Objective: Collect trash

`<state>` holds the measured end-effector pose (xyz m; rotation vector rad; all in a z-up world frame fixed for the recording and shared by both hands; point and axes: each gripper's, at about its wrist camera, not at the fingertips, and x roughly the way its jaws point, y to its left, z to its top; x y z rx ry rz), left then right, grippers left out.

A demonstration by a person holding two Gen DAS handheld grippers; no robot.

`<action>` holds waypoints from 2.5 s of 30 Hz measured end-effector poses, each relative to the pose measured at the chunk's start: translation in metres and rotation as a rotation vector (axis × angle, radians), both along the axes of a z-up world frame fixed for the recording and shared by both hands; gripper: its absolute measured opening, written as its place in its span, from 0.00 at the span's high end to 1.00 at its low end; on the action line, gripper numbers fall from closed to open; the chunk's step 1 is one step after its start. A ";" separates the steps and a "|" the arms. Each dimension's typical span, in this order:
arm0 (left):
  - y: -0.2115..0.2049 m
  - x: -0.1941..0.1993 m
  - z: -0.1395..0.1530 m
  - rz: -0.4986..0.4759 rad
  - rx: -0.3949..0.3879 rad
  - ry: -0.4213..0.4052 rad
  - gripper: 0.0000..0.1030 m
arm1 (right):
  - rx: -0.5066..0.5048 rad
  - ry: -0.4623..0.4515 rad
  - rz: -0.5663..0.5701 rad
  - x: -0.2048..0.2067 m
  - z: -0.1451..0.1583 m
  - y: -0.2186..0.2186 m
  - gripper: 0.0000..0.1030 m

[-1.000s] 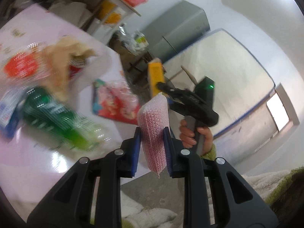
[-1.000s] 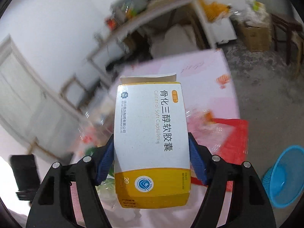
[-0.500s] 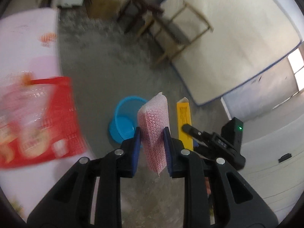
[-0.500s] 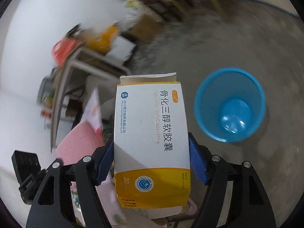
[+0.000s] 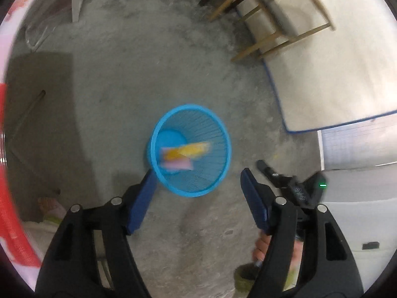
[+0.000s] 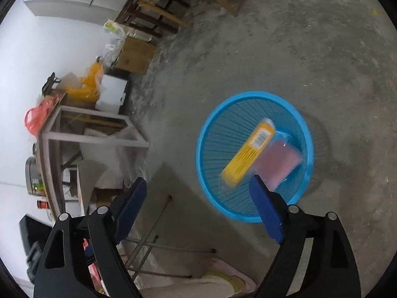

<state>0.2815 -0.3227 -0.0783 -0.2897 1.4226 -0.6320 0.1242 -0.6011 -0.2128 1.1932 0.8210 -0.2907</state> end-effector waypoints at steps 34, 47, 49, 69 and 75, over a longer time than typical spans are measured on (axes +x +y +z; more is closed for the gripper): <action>0.305 -0.210 0.098 0.162 0.091 -0.659 0.19 | -0.433 -0.187 0.902 0.185 0.187 0.360 0.25; 0.320 -0.213 0.088 0.135 0.000 -0.646 0.36 | -0.421 0.002 0.998 0.197 0.134 0.394 0.65; 0.323 -0.211 0.088 0.140 -0.012 -0.640 0.38 | -0.418 0.017 0.997 0.193 0.130 0.395 0.72; 0.324 -0.209 0.095 0.152 -0.080 -0.615 0.58 | -0.470 -0.062 1.091 0.115 0.148 0.405 0.83; 0.299 -0.226 0.094 0.047 -0.061 -0.623 0.58 | -0.430 -0.041 1.144 0.079 0.137 0.396 0.83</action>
